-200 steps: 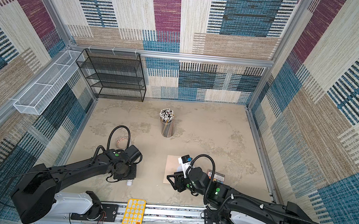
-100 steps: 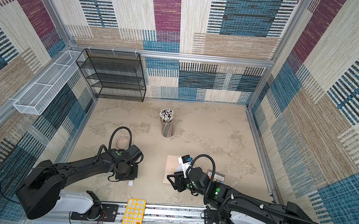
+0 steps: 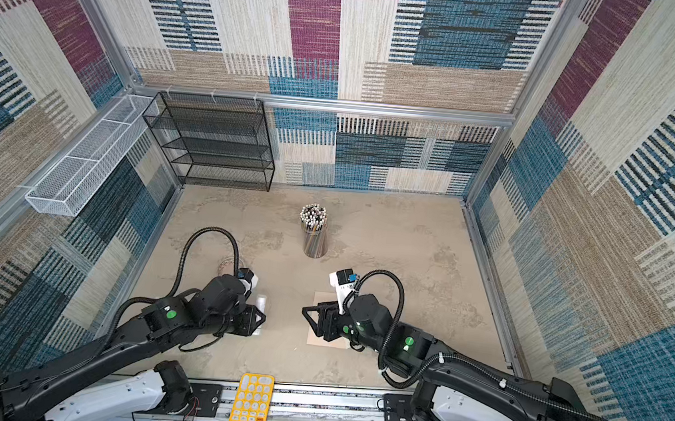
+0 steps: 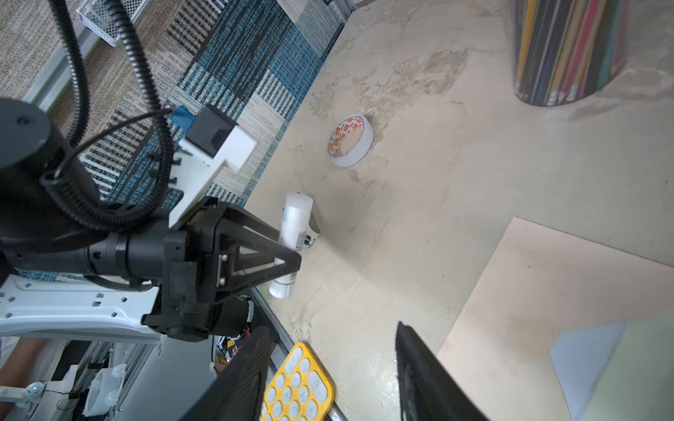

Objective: Place the letter into the envelope and seal it
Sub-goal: 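Lift the glue stick with the left gripper while the right gripper approaches it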

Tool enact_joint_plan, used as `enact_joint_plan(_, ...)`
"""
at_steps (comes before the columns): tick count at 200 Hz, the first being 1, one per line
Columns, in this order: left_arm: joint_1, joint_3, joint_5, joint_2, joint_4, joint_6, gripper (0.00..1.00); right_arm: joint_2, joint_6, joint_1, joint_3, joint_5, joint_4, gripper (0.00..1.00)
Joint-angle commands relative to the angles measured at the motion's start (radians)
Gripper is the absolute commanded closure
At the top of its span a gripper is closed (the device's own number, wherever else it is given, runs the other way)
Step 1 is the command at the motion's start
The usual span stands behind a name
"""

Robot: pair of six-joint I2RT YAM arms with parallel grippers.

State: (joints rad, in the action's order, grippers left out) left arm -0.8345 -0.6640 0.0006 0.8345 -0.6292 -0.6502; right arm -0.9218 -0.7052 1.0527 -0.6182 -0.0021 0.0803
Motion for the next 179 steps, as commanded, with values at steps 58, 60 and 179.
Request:
enact_joint_plan(58,-0.194,0.114,-0.145,-0.07,0.534,0.181,0.85,-0.115,0.032,0.0,-0.299,0.079,0.248,0.35)
enact_joint_plan(60,-0.197,0.114,-0.145,-0.065,0.541,0.184,0.85,-0.119,0.031,0.0,-0.301,0.081,0.252,0.35)
enact_joint_plan(179,-0.313,0.069,-0.194,0.114,0.738,0.258,0.85,-0.195,0.021,0.0,-0.346,0.145,0.335,0.35)
